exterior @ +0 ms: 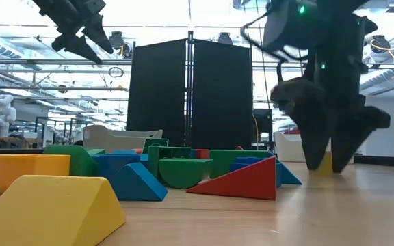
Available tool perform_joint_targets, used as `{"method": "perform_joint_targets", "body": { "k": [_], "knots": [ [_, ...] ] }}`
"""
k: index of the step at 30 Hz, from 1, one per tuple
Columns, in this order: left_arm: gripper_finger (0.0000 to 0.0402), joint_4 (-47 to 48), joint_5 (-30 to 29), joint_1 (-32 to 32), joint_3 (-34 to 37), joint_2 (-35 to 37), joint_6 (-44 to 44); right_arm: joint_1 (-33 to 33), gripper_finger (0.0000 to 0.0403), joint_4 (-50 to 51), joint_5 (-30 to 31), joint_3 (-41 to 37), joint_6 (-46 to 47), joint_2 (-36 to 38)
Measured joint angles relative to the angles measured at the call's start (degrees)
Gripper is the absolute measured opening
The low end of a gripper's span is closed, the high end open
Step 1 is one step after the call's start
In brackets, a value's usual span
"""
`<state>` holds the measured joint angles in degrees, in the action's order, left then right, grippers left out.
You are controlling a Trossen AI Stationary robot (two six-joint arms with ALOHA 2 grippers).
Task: Sort blocks by size
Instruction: Put the triangular yellow block into the gray bin
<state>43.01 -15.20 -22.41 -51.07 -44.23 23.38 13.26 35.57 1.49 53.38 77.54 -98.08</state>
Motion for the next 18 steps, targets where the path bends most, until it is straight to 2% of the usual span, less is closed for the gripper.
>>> {"method": "perform_joint_targets", "body": {
  "k": [11,13,17,18],
  "knots": [
    [0.0281,0.0,0.0,0.0,0.0,0.0,-1.1,-2.8,0.0158,-0.8,-0.7,0.0,-1.7,-1.9],
    [0.0281,0.0,0.0,0.0,0.0,0.0,-1.7,-3.3,0.0133,-0.7,-0.7,0.0,-2.0,-2.0],
    [0.0281,0.0,0.0,0.0,0.0,0.0,-1.8,-4.3,0.0056,-1.4,-0.6,0.0,-3.6,-2.0],
    [0.0281,0.0,0.0,0.0,0.0,0.0,-1.8,-4.6,0.0049,-1.6,-0.6,0.1,-4.4,-2.0]
  ]
}}
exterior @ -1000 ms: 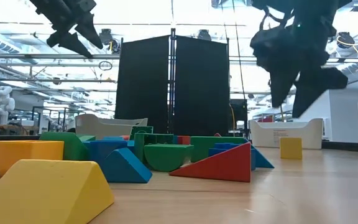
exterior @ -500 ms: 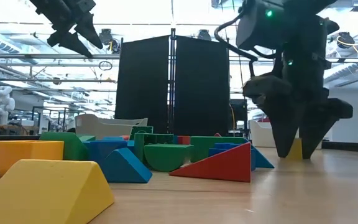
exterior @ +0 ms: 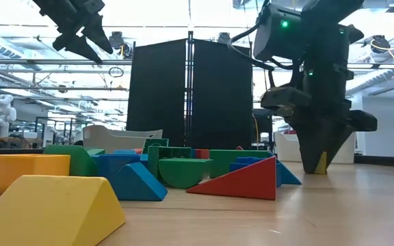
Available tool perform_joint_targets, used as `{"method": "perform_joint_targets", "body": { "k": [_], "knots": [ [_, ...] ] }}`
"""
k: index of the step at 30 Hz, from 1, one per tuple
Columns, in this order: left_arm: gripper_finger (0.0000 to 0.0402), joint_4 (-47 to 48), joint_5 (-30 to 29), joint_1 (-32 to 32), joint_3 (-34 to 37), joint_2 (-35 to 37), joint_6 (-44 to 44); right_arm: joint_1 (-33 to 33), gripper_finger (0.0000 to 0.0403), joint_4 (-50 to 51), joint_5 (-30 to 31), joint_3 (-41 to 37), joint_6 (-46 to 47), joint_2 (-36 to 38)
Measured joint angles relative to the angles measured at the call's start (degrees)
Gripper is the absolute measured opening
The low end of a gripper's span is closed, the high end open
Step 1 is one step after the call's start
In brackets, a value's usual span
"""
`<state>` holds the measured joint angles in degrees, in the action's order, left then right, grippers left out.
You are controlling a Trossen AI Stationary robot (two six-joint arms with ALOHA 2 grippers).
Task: Sort blocks by size
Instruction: Put the triangular yellow block into the gray bin
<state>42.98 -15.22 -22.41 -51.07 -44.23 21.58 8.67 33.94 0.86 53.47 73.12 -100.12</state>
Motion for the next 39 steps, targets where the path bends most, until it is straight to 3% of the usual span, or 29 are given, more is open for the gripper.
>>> {"method": "perform_joint_targets", "body": {
  "k": [4,7,15,21,29,32,39],
  "knots": [
    [0.0281,0.0,0.0,0.0,0.0,0.1,0.1,-2.0,0.0025,1.5,0.3,2.6,-4.2,-0.4],
    [0.0281,-0.2,0.0,0.0,0.0,0.8,0.4,-6.0,0.0006,1.5,4.4,7.4,-9.8,-0.7],
    [0.0281,-0.7,-2.1,0.0,0.0,3.5,0.5,-20.2,0.0002,-7.4,8.9,28.2,-31.7,-4.0],
    [0.0281,-2.6,-5.0,-0.1,0.0,6.1,2.1,-27.7,0.0002,-8.9,3.7,50.0,-43.4,-18.1],
    [0.0281,-3.0,-6.6,-0.1,0.0,8.3,3.6,-29.0,0.0002,-2.3,-1.4,81.6,-49.6,-39.4],
    [0.0281,-3.0,-6.6,-0.1,0.0,8.5,3.6,-29.2,0.0002,-9.1,-5.3,78.1,-47.0,-40.9],
    [0.0281,-3.0,-6.6,-0.1,0.0,8.5,3.6,-29.3,0.0012,-10.9,-7.3,78.1,-47.2,-45.2]
  ]
}}
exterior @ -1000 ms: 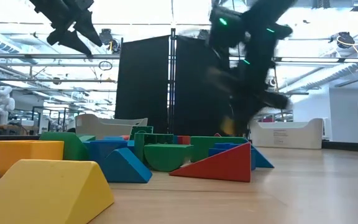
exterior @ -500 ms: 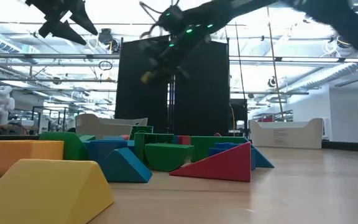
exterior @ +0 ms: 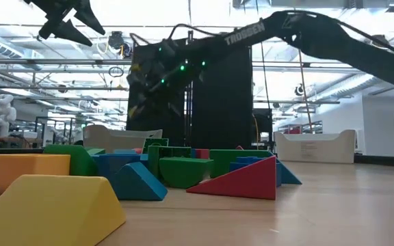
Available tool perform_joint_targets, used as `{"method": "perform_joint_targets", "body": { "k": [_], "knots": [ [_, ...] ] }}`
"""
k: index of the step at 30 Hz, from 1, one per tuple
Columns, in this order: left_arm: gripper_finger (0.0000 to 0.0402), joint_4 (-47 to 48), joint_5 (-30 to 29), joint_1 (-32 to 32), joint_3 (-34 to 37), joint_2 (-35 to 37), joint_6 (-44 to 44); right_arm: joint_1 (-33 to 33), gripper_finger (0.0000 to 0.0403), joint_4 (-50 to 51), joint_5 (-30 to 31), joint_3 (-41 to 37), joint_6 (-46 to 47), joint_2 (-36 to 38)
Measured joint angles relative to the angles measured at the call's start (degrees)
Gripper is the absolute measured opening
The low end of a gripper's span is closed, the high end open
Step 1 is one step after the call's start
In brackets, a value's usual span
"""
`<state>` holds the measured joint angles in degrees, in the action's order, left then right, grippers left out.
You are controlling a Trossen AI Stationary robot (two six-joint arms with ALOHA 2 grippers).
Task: Sort blocks by size
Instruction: Put the triangular yellow block into the gray bin, then put the rectangular light green block into the white bin
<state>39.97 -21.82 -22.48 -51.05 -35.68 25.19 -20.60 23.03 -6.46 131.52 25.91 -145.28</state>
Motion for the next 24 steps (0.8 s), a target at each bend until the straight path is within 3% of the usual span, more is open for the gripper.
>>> {"method": "perform_joint_targets", "body": {
  "k": [4,11,13,18,22,24],
  "knots": [
    [0.0281,0.0,0.0,0.0,0.0,0.0,0.0,0.0,0.0061,-3.3,0.0,0.1,-2.2,0.1],
    [0.0281,0.0,0.2,0.0,0.0,0.0,0.0,-0.1,0.0208,-2.3,-0.1,3.5,-6.0,0.8],
    [0.0281,0.0,0.3,0.0,0.0,0.1,0.0,-0.3,0.0236,-0.5,-2.5,3.3,-5.6,2.5],
    [0.0281,0.1,0.3,0.0,0.0,0.7,-0.1,0.9,0.0251,14.6,-9.8,3.3,-10.7,7.7],
    [0.0281,0.0,0.3,0.0,0.0,1.3,-0.3,5.0,0.0240,32.4,-7.7,3.4,-21.5,8.8],
    [0.0281,0.1,0.3,0.0,0.0,1.3,-0.2,6.8,0.0237,34.9,-6.0,3.3,-24.8,7.2]
  ]
}}
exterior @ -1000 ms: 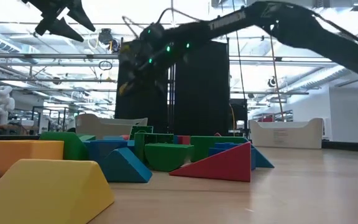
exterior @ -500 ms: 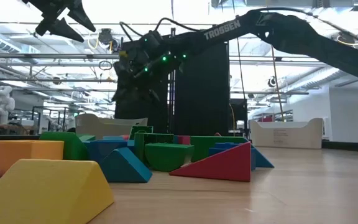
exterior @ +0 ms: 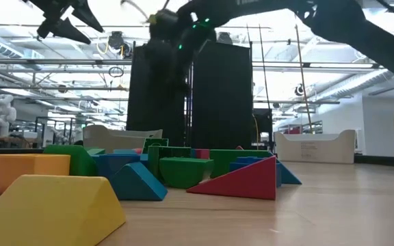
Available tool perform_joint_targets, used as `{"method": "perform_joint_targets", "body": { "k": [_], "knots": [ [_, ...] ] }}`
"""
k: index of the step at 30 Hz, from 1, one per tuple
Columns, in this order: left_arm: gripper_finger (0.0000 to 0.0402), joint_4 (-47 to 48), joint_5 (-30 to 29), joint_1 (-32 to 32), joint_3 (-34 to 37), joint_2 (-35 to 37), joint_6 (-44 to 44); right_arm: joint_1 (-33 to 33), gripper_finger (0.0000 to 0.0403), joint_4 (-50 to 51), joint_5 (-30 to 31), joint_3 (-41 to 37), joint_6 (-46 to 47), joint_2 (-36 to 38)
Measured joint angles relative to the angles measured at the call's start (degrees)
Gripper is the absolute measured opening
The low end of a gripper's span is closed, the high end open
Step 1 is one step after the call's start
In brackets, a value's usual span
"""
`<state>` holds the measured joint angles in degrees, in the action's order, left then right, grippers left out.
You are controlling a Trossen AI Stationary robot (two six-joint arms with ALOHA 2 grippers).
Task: Sort blocks by size
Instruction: Put the rectangular light green block into the white bin
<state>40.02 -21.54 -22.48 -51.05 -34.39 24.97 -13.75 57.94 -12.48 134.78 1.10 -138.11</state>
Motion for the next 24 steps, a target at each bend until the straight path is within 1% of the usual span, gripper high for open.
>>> {"method": "perform_joint_targets", "body": {
  "k": [3,7,9,13,16,22,24],
  "knots": [
    [0.0281,0.0,0.0,0.0,0.0,0.1,0.0,2.0,0.0236,-2.3,3.2,-0.1,-2.2,-2.2],
    [0.0281,0.0,0.0,0.0,0.0,0.1,0.0,3.6,0.0236,-6.4,9.3,0.0,-2.3,-5.3],
    [0.0281,0.0,0.0,0.0,0.0,0.1,0.0,3.9,0.0236,-7.3,10.7,0.0,-2.0,-6.6],
    [0.0281,0.1,0.0,0.0,0.0,0.1,0.0,3.7,0.0236,-8.3,10.9,0.0,-0.8,-8.0],
    [0.0281,0.2,0.2,0.0,0.0,0.1,0.1,3.5,0.0235,-8.7,12.6,0.0,-0.2,-9.5],
    [0.0281,1.8,0.3,0.0,0.0,0.1,0.1,3.1,0.0235,-8.9,12.5,0.0,1.4,-12.1],
    [0.0281,2.1,0.3,0.0,0.0,0.1,0.2,3.0,0.0226,-8.6,13.0,0.2,2.4,-12.6]
  ]
}}
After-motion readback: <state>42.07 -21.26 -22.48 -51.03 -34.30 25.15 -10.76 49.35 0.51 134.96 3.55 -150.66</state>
